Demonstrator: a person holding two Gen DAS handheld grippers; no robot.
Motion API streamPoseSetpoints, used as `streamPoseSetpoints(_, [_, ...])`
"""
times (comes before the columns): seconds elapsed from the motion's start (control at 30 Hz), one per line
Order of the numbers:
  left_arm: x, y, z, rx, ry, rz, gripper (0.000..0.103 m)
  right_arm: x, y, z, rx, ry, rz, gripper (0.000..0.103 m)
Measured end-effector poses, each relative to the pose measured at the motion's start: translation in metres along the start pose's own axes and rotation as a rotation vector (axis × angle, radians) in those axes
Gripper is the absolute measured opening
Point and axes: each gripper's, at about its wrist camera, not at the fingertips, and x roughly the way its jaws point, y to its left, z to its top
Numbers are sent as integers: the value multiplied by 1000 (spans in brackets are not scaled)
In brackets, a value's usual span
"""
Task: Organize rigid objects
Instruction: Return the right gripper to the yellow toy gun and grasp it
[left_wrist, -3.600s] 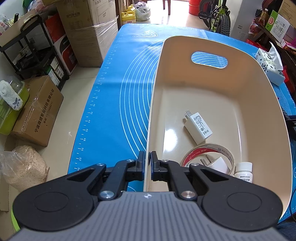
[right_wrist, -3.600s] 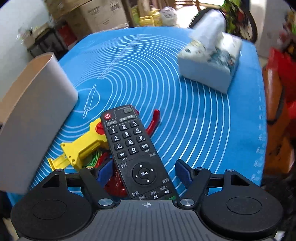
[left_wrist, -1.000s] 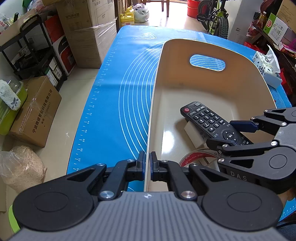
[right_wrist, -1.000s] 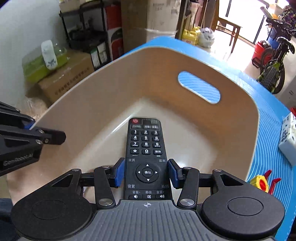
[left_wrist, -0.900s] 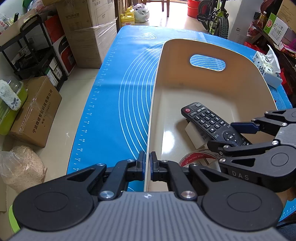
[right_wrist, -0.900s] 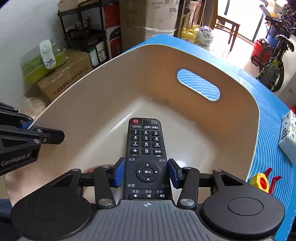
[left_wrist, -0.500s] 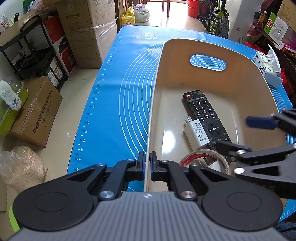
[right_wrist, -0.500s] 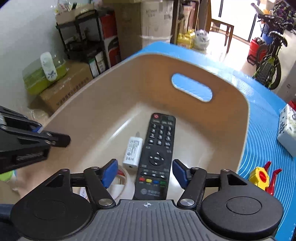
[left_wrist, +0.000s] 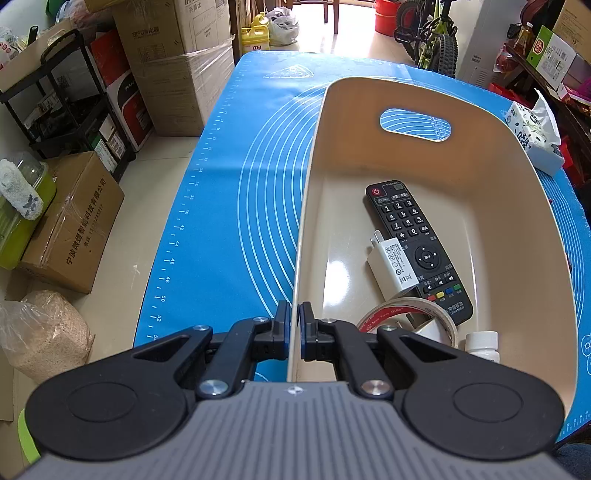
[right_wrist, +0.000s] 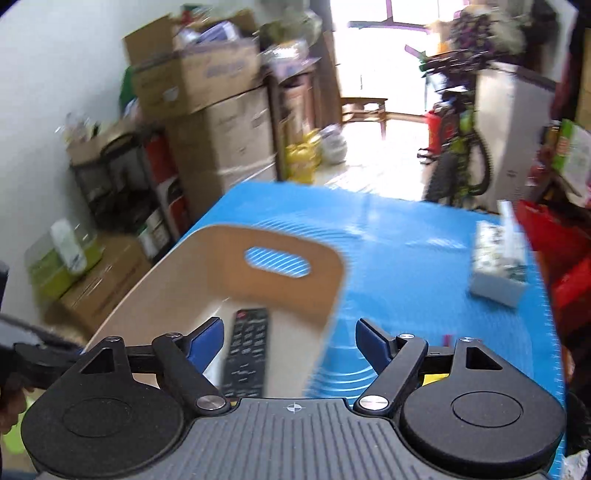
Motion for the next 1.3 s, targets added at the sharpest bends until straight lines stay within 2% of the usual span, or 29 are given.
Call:
streamPoseSetpoints(0.27, [0,-1,0,0,0,1,7,-13,-71,-22,91,-3,-152,84])
streamPoseSetpoints(0.57, [0,-1,0,0,0,1,7,9,-123,-62,170,63,-216,83])
streamPoseSetpoints(0.67, [0,0,0,0,-1,1,7,15,-127,-67,188,67,-210,83])
streamPoseSetpoints(1.07, [0,0,0,1,-1,2,7,61,-102,-63,199,72,-174,82])
streamPoseSetpoints(1.2, [0,0,0,1,-1,2,7,83,-100,-63,204,112,-194,72])
streamPoseSetpoints(1.3, [0,0,0,2,-1,3,7,94,-99,-65,208,140,-227,69])
